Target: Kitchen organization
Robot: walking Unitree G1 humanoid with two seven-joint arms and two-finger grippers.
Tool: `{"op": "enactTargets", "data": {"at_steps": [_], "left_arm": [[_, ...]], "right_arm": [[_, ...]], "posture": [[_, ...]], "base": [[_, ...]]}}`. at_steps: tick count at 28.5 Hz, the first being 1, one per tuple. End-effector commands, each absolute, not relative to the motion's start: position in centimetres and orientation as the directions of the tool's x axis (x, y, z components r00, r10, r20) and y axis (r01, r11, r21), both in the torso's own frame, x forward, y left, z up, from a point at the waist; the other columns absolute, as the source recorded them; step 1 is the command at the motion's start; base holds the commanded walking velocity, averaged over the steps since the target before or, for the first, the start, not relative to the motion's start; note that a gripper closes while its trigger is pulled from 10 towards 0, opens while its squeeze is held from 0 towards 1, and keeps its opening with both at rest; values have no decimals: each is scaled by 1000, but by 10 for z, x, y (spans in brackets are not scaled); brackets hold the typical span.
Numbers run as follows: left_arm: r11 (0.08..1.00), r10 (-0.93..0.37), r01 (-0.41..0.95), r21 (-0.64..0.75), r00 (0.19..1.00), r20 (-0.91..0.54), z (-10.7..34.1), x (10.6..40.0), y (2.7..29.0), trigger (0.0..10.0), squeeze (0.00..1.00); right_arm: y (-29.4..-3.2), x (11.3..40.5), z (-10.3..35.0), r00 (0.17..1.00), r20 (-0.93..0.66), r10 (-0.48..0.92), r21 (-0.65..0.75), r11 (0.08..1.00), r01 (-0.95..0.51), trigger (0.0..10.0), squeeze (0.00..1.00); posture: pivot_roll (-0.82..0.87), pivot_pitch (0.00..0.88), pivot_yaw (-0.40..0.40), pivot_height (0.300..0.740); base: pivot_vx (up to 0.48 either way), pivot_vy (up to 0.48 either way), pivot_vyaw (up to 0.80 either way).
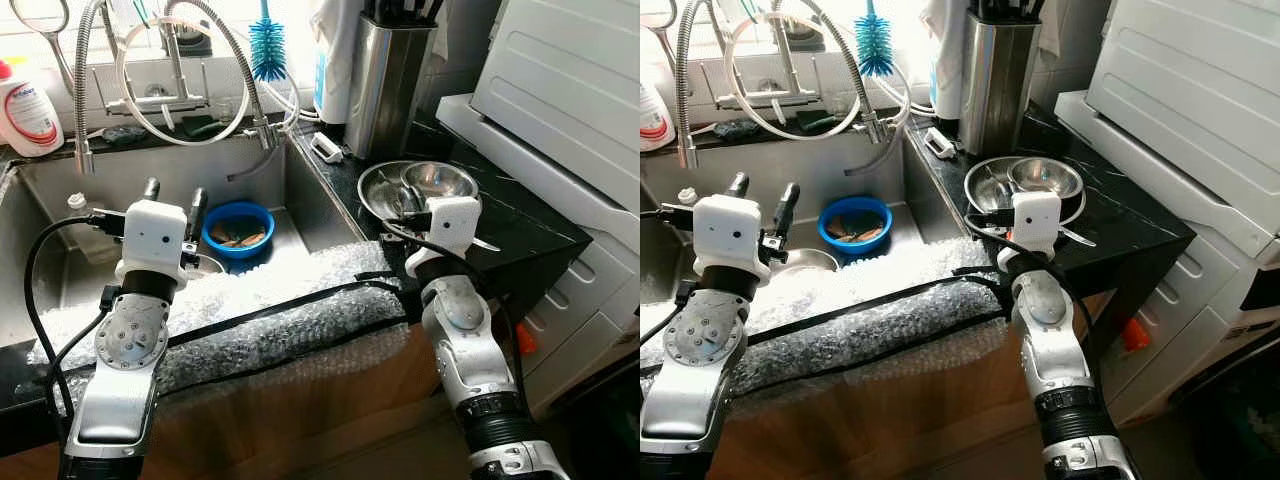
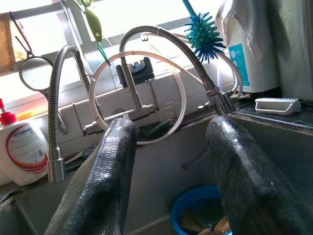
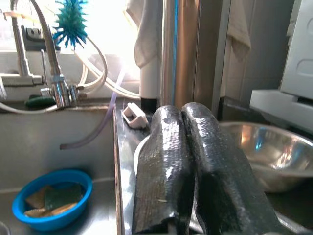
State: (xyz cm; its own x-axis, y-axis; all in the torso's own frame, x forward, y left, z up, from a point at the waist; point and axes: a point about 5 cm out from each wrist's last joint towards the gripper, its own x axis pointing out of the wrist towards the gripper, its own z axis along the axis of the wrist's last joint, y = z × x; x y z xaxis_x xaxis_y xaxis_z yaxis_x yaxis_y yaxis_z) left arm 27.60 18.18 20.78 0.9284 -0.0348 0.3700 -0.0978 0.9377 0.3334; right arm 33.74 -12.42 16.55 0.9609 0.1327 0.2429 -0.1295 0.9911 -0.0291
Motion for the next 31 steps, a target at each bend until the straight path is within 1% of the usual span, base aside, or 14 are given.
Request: {"op": "enactTargets", "data": {"at_steps": [1,7,8,10,12,17,19,20,21,23,25,26,28,31], "left_arm": [[935,-45,-96,340,922,385,211,276,179,10000,0],[936,-40,-102,338,921,387,212,277,180,10000,0],[936,-38,-103,338,921,387,211,277,180,10000,0],[936,-37,-104,336,921,387,212,277,180,10000,0],[941,-26,-108,320,921,389,213,278,181,10000,0],[967,25,-117,226,928,371,212,279,188,10000,0],[969,31,-118,215,928,370,212,279,188,10000,0],[978,49,-119,173,929,368,213,280,190,10000,0],[990,74,-113,89,931,358,214,281,191,10000,0],[994,82,-102,39,933,350,213,281,190,10000,0],[995,91,-76,-60,944,318,209,281,189,10000,0],[994,92,-72,-77,946,312,208,281,189,10000,0],[986,87,-42,-159,953,289,207,282,187,10000,0],[962,54,19,-273,964,260,206,284,182,10000,0]], "right_arm": [[-122,339,182,944,301,137,-35,991,-133,0,0],[-118,338,194,921,354,164,-26,986,-166,0,0],[-115,337,197,913,365,183,-16,982,-190,9843,0],[-112,336,201,902,381,203,30,972,-232,10000,0],[-108,334,206,886,408,220,114,951,-288,10000,0],[-107,332,211,878,430,210,306,881,-361,10000,0],[-108,332,211,878,429,211,334,867,-371,10000,0],[-109,333,209,887,412,207,392,839,-378,10000,0],[-111,334,206,898,393,197,500,774,-388,10000,0],[-113,334,205,903,389,182,572,721,-392,10000,0],[-121,334,201,919,378,117,725,580,-372,10000,0],[-122,334,200,921,375,107,744,558,-368,10000,0],[-122,331,196,920,375,118,797,465,-385,10000,0],[-124,327,191,918,378,122,845,360,-396,10000,0]], "posture": [[-27,0,-63,727],[-26,0,-66,727],[-29,0,-65,727],[-27,0,-65,727],[-27,0,-65,727],[-28,1,-67,727],[-26,2,-67,727],[-25,2,-68,727],[-23,1,-68,727],[-23,1,-68,727],[-24,3,-67,727],[-24,3,-67,727],[-24,4,-69,727],[-21,6,-70,727]], "base": [[0,0,0],[0,0,0],[0,0,0],[0,0,0],[0,0,0],[0,0,0],[0,0,0],[0,0,0],[0,0,0],[0,0,0],[0,0,0],[0,0,0],[0,0,0],[0,0,0]]}}
